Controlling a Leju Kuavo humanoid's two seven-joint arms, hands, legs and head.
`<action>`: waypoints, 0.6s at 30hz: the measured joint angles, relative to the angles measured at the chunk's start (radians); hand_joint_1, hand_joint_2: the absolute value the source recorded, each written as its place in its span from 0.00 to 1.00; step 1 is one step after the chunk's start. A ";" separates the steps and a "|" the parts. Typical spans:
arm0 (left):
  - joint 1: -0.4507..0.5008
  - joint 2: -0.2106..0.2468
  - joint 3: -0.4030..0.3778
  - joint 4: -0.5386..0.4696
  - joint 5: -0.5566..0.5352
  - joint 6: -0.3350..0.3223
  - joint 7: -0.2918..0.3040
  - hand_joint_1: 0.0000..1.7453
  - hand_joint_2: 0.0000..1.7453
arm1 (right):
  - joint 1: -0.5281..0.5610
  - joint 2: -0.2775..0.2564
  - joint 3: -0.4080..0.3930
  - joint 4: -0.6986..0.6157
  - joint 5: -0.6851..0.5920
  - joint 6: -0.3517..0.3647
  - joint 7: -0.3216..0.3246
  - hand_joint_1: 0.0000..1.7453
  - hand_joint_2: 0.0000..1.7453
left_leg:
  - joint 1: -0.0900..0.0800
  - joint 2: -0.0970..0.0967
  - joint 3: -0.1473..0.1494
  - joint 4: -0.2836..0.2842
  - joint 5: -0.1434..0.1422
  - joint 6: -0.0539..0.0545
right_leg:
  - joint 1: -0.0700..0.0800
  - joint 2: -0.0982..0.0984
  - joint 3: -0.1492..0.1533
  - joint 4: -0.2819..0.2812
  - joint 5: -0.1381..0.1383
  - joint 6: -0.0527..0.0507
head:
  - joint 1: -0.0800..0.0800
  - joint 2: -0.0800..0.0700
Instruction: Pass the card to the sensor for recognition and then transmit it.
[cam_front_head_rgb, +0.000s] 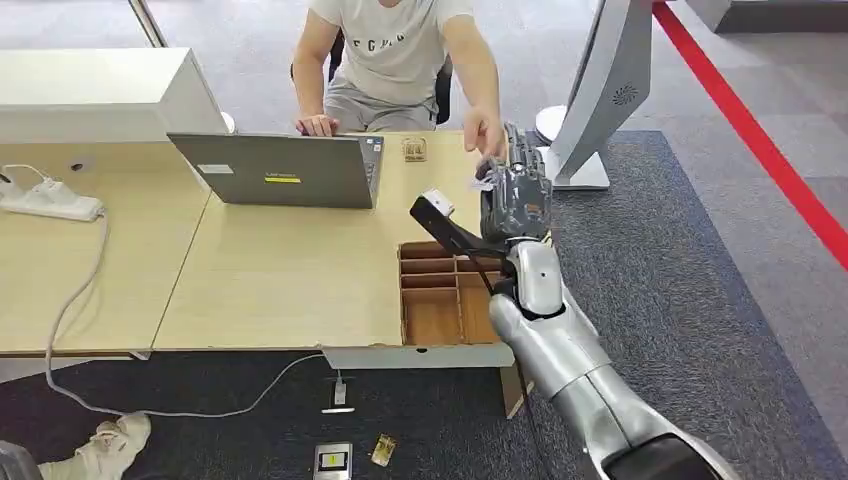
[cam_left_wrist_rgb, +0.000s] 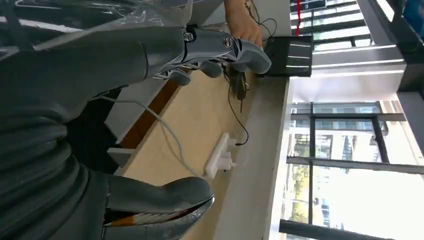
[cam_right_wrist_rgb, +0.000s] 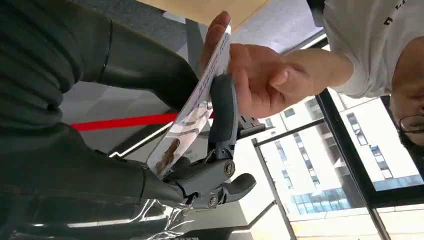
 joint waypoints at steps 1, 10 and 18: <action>0.000 0.000 0.000 0.001 0.008 0.000 0.000 0.00 1.00 | 0.000 0.003 0.000 0.003 0.003 0.000 0.000 1.00 1.00 | 0.000 0.000 0.000 0.000 0.000 0.000 | 0.000 0.000 0.000 0.000 0.000 0.000 | 0.000 0.000; -0.013 0.000 0.004 0.000 0.049 0.000 0.000 0.00 1.00 | 0.002 0.002 0.001 0.011 0.008 0.003 0.026 1.00 1.00 | 0.000 0.000 0.000 0.000 0.000 0.000 | 0.000 0.000 0.000 0.000 0.000 0.000 | 0.000 0.000; -0.017 0.000 -0.002 -0.016 -0.022 0.000 0.000 0.00 1.00 | 0.003 0.001 0.001 0.013 0.031 0.003 0.047 0.02 1.00 | 0.000 0.000 0.000 0.000 0.000 0.000 | 0.000 0.000 -0.001 0.000 0.000 0.000 | 0.000 0.000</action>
